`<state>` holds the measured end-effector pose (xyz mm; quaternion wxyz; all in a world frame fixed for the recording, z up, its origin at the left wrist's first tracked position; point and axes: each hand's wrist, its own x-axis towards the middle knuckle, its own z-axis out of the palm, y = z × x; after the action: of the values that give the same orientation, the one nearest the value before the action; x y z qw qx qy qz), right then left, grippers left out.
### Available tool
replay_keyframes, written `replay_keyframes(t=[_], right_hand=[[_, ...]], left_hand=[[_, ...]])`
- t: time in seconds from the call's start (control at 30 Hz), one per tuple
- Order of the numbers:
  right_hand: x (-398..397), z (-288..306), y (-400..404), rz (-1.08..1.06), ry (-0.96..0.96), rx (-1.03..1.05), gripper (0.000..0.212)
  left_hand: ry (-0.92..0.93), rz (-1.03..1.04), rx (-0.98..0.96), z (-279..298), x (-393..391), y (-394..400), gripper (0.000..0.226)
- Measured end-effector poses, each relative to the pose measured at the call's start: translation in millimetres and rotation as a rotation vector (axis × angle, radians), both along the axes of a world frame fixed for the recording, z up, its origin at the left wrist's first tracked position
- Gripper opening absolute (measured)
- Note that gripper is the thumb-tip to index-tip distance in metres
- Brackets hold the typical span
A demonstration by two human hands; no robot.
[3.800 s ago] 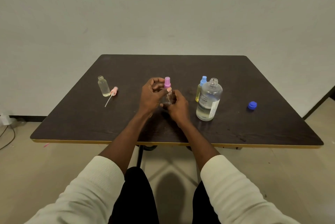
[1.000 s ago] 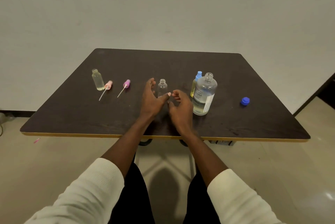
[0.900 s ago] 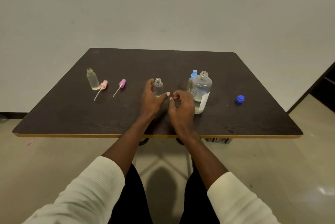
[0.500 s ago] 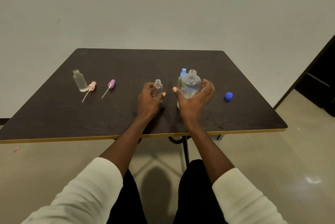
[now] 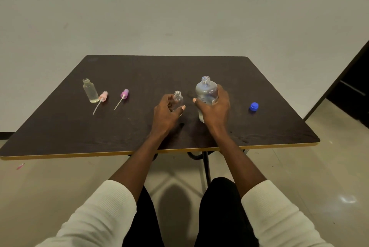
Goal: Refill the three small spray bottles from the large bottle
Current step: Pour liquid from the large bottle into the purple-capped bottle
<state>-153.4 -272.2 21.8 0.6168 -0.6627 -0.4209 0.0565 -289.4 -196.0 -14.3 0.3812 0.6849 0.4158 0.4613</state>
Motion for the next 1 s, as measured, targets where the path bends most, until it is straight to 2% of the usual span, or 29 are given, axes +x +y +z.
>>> replay_keyframes(t=[0.1, 0.37, 0.6, 1.0], right_hand=[[1.9, 5.4, 0.9, 0.011, -0.101, -0.064, 0.07], [3.4, 13.2, 3.8, 0.112, -0.328, -0.221, 0.072], [-3.0, 18.1, 2.7, 0.133, -0.457, -0.278, 0.068], [3.0, 18.2, 3.3, 0.103, -0.643, -0.355, 0.075]], left_hand=[[-0.002, -0.003, 0.009, -1.1, -0.3, 0.6, 0.042], [-0.046, -0.03, 0.001, -4.4, -1.7, 0.8, 0.042], [-0.052, -0.057, 0.015, -5.4, -2.9, 0.1, 0.04], [-0.047, -0.109, 0.025, -3.5, -5.3, -2.2, 0.032]])
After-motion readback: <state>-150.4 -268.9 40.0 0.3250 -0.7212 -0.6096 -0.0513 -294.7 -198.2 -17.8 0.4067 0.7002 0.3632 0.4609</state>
